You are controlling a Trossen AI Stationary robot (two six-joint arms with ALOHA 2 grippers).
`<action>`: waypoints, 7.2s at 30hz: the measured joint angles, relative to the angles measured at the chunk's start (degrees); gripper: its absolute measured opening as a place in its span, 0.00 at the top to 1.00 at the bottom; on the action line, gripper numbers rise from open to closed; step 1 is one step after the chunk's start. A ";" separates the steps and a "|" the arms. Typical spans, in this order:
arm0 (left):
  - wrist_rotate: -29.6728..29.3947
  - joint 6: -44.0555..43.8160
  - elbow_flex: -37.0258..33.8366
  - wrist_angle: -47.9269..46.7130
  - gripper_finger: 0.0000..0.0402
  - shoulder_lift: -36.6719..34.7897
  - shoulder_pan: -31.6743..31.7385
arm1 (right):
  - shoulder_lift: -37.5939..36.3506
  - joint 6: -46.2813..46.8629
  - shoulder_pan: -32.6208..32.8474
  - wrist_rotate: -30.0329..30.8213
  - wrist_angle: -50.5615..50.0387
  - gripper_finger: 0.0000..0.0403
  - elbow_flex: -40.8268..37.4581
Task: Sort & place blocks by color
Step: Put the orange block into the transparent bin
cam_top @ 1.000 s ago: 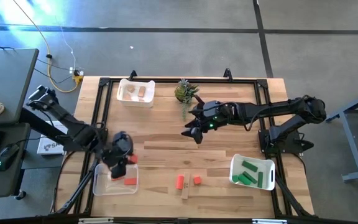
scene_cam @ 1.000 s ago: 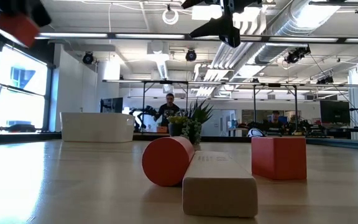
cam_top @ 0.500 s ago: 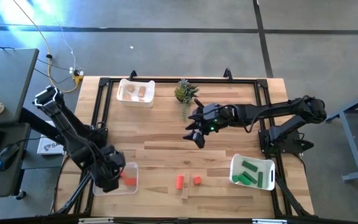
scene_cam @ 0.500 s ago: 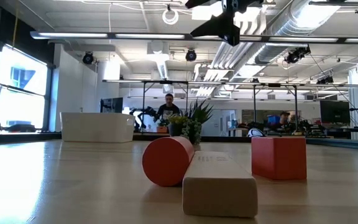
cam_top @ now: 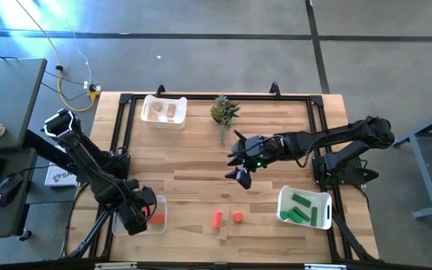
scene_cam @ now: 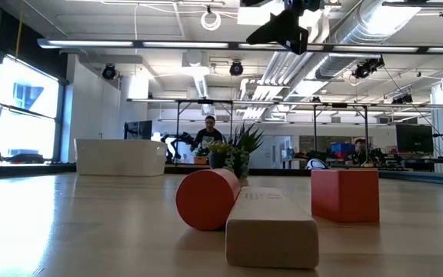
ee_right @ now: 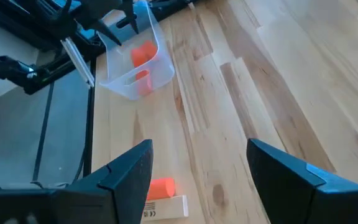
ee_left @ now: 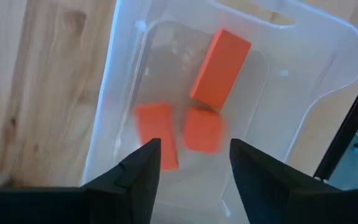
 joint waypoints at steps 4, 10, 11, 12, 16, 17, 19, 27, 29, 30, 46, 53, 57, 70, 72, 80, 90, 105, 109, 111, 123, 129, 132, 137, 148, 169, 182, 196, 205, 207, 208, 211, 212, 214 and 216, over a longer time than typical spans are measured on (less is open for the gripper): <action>1.88 -0.22 0.00 -0.17 0.50 -0.08 1.32 | 0.00 0.02 1.23 0.23 0.00 0.39 0.00; 4.08 0.31 0.00 -0.10 0.45 -0.31 3.94 | 0.00 0.40 3.44 0.24 0.02 0.39 0.00; 4.38 0.45 0.00 -0.07 0.46 -0.31 4.42 | 0.00 0.42 3.80 0.24 0.04 0.39 0.00; 4.75 0.61 0.00 0.01 0.46 -0.46 4.87 | 0.00 0.44 4.15 0.24 0.04 0.39 0.00; 5.84 1.62 2.03 -0.18 0.48 -0.90 5.87 | 0.00 -0.95 5.67 0.32 -0.47 0.39 0.00; 5.55 2.46 2.99 -0.20 0.49 -0.90 6.09 | 0.01 -1.94 6.05 0.33 -0.90 0.39 0.00; 4.25 3.88 5.14 -0.16 0.50 -0.90 6.57 | 0.36 -4.38 6.83 0.35 -2.33 0.39 0.00; -3.52 5.43 12.13 0.64 0.52 -0.94 10.16 | 4.36 -14.17 10.82 0.37 -6.60 0.39 0.00; -5.38 5.44 12.67 2.04 0.52 -0.94 10.67 | 5.89 -17.07 11.86 0.28 -6.45 0.39 0.00; -6.19 5.44 12.72 2.91 0.52 -0.94 11.00 | 6.57 -18.27 12.30 0.26 -6.42 0.39 0.00; -18.48 11.41 12.74 11.06 0.52 -0.87 18.84 | 17.07 -20.69 15.62 2.08 -6.32 0.39 0.00; -19.19 13.47 12.76 11.09 0.52 -0.85 22.40 | 20.40 -20.64 17.69 1.70 -5.93 0.39 0.00; -19.19 14.77 12.76 11.87 0.52 -0.85 23.72 | 21.38 -20.68 18.96 1.70 -4.78 0.39 0.00; -19.21 16.59 12.81 13.04 0.52 -0.85 25.34 | 25.98 -16.54 20.61 4.76 -0.45 0.40 -0.02; -19.20 17.04 12.81 13.04 0.52 -0.85 25.34 | 26.01 -16.06 20.61 4.76 -0.38 0.42 -0.02; -19.19 17.46 12.81 13.06 0.52 -0.83 25.34 | 25.97 -11.86 20.56 3.54 -0.10 0.73 -0.02; -19.52 20.85 12.79 13.87 0.52 -0.83 25.34 | 25.79 -3.82 20.52 -0.73 0.00 0.75 0.00; -20.77 36.01 12.79 22.29 0.52 -0.83 25.34 | 21.15 2.66 18.50 7.98 -0.44 0.75 -0.04; -21.66 37.96 12.79 24.52 0.52 -0.83 25.34 | 19.14 1.24 16.05 9.17 -0.32 0.75 -0.06; -21.67 38.01 12.79 25.11 0.52 -0.83 25.34 | 17.97 1.14 14.68 9.19 0.65 0.75 -0.07; -24.06 46.55 12.79 25.99 0.52 -0.83 25.08 | 12.36 1.99 9.00 6.05 11.55 0.75 -0.04; -25.72 52.80 12.79 25.96 0.52 -0.83 25.08 | 9.51 6.42 5.71 6.21 15.94 0.75 -0.04; -28.48 54.43 12.79 25.99 0.52 -0.83 25.08 | 8.67 6.80 4.67 6.44 18.62 0.75 0.00; -31.06 57.37 12.79 25.93 0.52 -0.83 25.10 | 8.15 10.87 3.19 6.75 20.66 0.75 0.00; -33.58 62.41 12.79 25.84 0.52 -0.83 25.10 | 8.15 16.60 0.13 7.71 25.56 0.75 0.00; -39.09 70.36 12.79 33.56 0.52 -0.83 29.81 | 8.15 19.41 -0.11 15.47 36.21 0.75 0.00; -37.04 72.50 12.79 33.23 0.71 -0.83 31.81 | 8.15 21.51 -0.16 16.68 35.98 0.75 0.00; -32.46 62.04 12.79 25.50 0.72 -0.83 27.96 | 8.17 15.19 -0.11 10.84 34.14 0.36 0.00; -27.72 43.14 12.79 14.02 0.72 -0.83 20.30 | 8.20 13.75 0.06 7.91 30.41 0.35 0.00; -24.88 38.19 12.79 11.53 0.72 -0.83 18.38 | 8.20 13.75 0.06 7.12 29.55 0.35 0.00; -23.55 35.83 12.79 10.32 0.72 -0.83 17.37 | 8.20 13.75 0.06 6.59 29.05 0.35 0.00; -19.79 28.98 12.79 6.81 0.72 -0.83 14.23 | 8.20 13.75 0.31 6.23 27.73 0.35 0.00; -18.40 26.87 12.79 5.58 0.72 -0.83 13.13 | 8.20 13.63 0.36 6.22 27.39 0.35 0.00; -15.65 22.96 12.79 2.85 0.72 -0.83 10.89 | 8.20 12.85 0.64 6.21 26.79 0.35 0.00; -13.33 19.02 12.79 0.32 0.72 -0.83 8.72 | 8.20 12.14 0.95 6.24 26.56 0.35 0.00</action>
